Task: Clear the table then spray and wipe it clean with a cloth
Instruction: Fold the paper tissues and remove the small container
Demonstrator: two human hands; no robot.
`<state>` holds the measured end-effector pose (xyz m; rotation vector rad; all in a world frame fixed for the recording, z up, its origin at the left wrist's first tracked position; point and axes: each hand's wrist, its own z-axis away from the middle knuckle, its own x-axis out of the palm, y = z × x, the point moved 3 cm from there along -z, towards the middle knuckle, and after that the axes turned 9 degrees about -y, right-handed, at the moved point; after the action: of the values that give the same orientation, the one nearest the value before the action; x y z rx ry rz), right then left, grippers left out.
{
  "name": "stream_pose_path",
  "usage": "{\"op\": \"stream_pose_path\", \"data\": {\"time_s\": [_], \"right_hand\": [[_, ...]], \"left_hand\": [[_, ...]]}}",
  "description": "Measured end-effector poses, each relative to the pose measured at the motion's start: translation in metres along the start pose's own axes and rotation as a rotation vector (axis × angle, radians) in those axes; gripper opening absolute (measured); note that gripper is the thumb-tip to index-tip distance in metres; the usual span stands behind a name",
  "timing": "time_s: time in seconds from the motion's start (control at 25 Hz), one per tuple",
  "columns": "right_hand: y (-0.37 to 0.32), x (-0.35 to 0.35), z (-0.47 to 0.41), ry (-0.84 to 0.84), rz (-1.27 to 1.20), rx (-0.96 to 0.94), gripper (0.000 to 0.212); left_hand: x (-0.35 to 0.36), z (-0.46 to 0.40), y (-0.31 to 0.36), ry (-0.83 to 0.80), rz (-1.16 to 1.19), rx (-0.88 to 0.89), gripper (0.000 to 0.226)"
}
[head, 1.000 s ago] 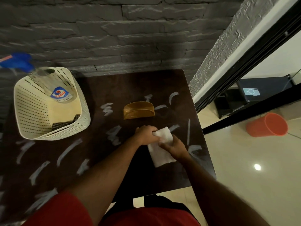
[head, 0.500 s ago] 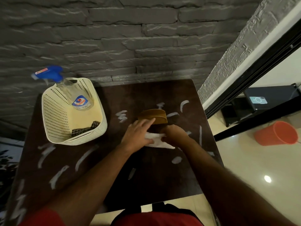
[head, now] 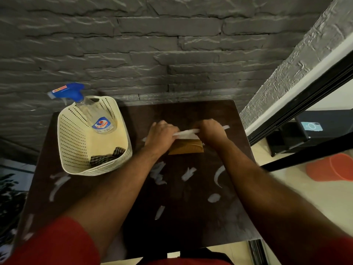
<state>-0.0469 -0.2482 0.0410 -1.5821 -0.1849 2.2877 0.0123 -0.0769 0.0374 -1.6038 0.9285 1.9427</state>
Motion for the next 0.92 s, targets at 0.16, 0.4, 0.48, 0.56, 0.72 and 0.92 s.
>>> {"op": "stream_pose_path", "data": {"time_s": [0.16, 0.4, 0.48, 0.56, 0.72, 0.92], "right_hand": [[0.011, 0.031, -0.008, -0.121, -0.030, 0.043, 0.018], [0.028, 0.044, -0.008, -0.213, -0.006, 0.070, 0.023], [0.029, 0.040, -0.008, -0.234, -0.032, 0.053, 0.025], [0.029, 0.035, -0.008, -0.217, -0.088, 0.038, 0.025], [0.029, 0.033, -0.010, -0.305, -0.178, 0.059, 0.030], [0.028, 0.036, -0.015, -0.390, -0.229, 0.106, 0.037]], "left_hand": [[0.029, -0.001, -0.002, -0.105, -0.035, -0.050, 0.016], [0.052, 0.001, -0.005, -0.213, 0.121, -0.067, 0.025], [0.051, -0.001, -0.005, -0.205, 0.146, -0.051, 0.026], [0.051, -0.003, -0.007, -0.219, 0.151, -0.036, 0.023], [0.054, -0.001, -0.017, -0.265, 0.217, -0.046, 0.028], [0.058, 0.000, -0.020, -0.274, 0.264, -0.107, 0.035]]}}
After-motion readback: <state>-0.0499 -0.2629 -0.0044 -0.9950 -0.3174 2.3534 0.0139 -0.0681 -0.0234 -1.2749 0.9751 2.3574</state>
